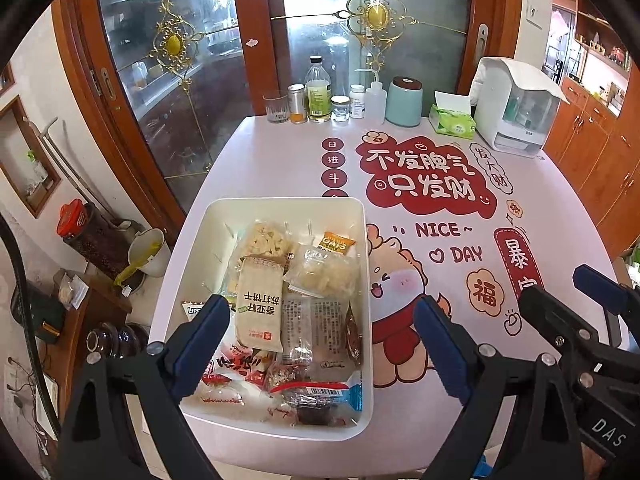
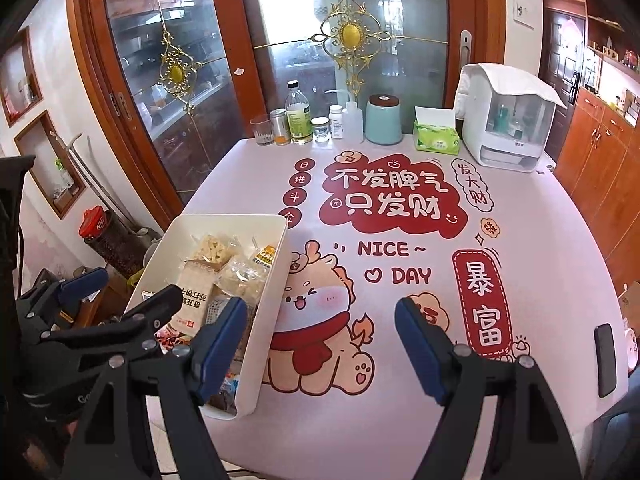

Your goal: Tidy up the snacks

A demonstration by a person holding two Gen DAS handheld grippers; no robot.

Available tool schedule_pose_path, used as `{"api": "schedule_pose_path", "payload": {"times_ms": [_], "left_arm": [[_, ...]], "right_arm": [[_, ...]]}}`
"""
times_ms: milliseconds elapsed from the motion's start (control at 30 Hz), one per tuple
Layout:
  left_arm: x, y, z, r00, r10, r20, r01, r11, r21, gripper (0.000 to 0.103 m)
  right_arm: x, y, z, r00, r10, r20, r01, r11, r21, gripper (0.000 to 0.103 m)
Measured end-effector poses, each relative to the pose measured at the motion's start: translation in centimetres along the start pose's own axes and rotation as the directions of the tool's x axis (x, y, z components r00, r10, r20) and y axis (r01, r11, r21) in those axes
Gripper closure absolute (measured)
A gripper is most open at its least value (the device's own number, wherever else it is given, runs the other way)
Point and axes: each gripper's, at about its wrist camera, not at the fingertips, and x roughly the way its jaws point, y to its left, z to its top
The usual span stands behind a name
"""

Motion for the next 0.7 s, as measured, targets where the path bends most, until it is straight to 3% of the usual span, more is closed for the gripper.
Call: {"api": "schedule_pose_path", "payload": {"times_ms": [700], "left_arm": [[0.29, 0.12, 0.09, 1.0, 0.0, -0.003, 0.0, 1.0, -0.003, 0.01]], "right_arm": [[0.19, 0.1, 0.01, 1.0, -0.004, 0.001, 0.004, 1.0, -0.004, 0.026]]}}
